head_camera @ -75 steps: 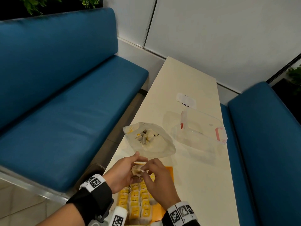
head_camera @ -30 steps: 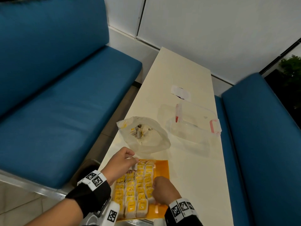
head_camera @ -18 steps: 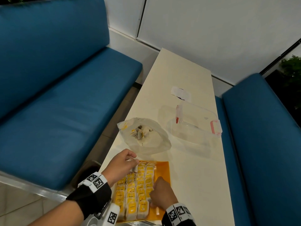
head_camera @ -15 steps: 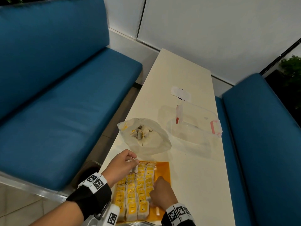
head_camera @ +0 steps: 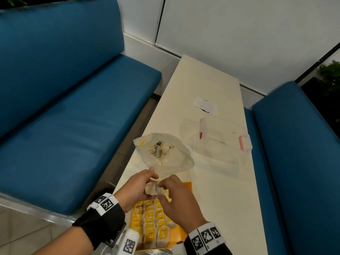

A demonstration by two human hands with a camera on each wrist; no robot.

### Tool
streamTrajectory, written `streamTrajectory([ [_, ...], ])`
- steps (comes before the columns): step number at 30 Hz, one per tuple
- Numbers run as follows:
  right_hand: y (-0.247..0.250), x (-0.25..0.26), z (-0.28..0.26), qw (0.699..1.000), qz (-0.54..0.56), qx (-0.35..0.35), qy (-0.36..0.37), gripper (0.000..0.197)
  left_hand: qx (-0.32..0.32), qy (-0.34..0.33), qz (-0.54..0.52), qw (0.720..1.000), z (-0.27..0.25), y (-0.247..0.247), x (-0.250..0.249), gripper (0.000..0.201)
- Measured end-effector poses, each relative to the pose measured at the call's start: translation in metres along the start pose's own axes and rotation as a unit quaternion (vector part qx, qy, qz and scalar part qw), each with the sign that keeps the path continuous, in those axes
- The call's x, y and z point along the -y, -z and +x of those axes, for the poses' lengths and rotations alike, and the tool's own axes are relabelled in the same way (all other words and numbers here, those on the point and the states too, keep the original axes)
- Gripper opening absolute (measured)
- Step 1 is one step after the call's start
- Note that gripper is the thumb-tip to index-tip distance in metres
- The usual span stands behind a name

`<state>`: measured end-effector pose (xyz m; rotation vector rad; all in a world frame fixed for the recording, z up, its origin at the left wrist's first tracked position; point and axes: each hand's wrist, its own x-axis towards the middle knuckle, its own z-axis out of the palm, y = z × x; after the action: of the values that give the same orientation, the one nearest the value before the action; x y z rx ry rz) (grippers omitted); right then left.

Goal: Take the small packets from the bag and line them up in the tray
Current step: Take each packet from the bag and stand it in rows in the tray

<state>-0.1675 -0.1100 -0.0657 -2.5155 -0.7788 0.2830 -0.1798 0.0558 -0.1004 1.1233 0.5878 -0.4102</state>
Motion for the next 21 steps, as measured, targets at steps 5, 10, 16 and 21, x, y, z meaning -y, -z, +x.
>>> streamTrajectory([
  [5,-0.008,0.012,0.010,0.998,-0.045,0.020,0.045,0.034,0.041,0.016,-0.029,0.999,-0.005,-0.006,-0.004,0.053],
  [10,-0.006,0.013,0.015,0.999,-0.036,0.003,0.012,0.025,0.058,0.019,-0.015,0.998,-0.006,-0.001,-0.006,0.053],
  [16,0.022,0.003,0.018,0.962,0.225,-0.073,-0.139,0.006,0.074,-0.134,0.185,0.971,-0.015,0.007,-0.008,0.018],
  [21,0.034,-0.003,0.017,0.937,0.291,-0.063,-0.181,0.008,-0.002,-0.232,0.312,0.921,-0.008,0.004,-0.003,0.004],
])
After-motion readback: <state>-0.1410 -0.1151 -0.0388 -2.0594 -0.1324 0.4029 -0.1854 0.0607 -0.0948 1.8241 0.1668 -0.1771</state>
